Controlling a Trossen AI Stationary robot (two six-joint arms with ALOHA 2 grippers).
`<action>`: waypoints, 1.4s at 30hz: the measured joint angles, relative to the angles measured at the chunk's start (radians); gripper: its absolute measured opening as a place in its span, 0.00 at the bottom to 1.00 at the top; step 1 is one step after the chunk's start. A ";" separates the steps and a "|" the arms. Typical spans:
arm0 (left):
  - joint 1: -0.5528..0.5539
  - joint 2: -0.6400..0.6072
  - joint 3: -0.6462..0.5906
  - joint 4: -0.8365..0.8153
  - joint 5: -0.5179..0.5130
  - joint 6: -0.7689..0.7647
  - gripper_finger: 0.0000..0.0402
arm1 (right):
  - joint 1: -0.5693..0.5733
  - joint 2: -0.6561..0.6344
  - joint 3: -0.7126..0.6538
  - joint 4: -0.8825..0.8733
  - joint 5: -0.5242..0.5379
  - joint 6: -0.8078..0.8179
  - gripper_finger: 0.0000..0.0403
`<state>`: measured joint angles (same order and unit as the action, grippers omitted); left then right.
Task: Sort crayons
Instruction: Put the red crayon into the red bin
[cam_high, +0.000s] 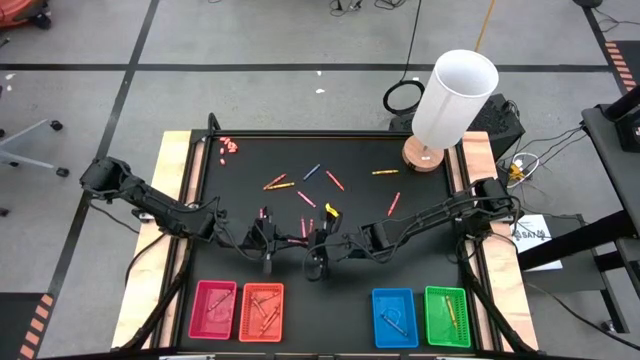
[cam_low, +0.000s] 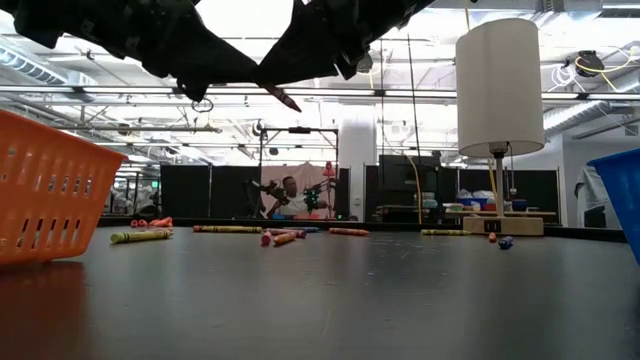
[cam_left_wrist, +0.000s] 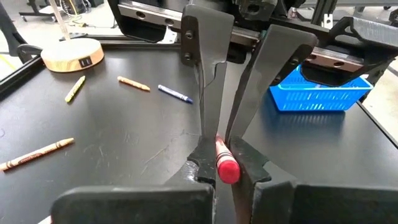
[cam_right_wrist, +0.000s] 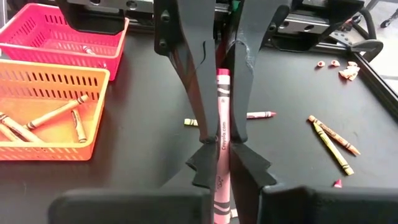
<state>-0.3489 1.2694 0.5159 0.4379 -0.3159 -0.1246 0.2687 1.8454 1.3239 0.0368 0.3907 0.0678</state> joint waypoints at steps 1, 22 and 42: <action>0.000 0.000 0.000 0.000 -0.001 0.000 0.03 | 0.000 0.000 0.000 0.001 0.000 0.007 0.09; -0.023 -0.022 0.001 -0.109 0.031 -0.073 0.07 | 0.023 -0.038 0.000 -0.252 0.001 0.104 0.56; -0.340 -0.385 0.002 -0.663 0.203 -0.666 0.08 | 0.125 -0.031 0.000 -0.427 0.001 0.148 0.55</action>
<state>-0.6889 0.8844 0.5179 -0.2248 -0.1129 -0.7909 0.3942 1.8141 1.3243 -0.3904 0.3912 0.2159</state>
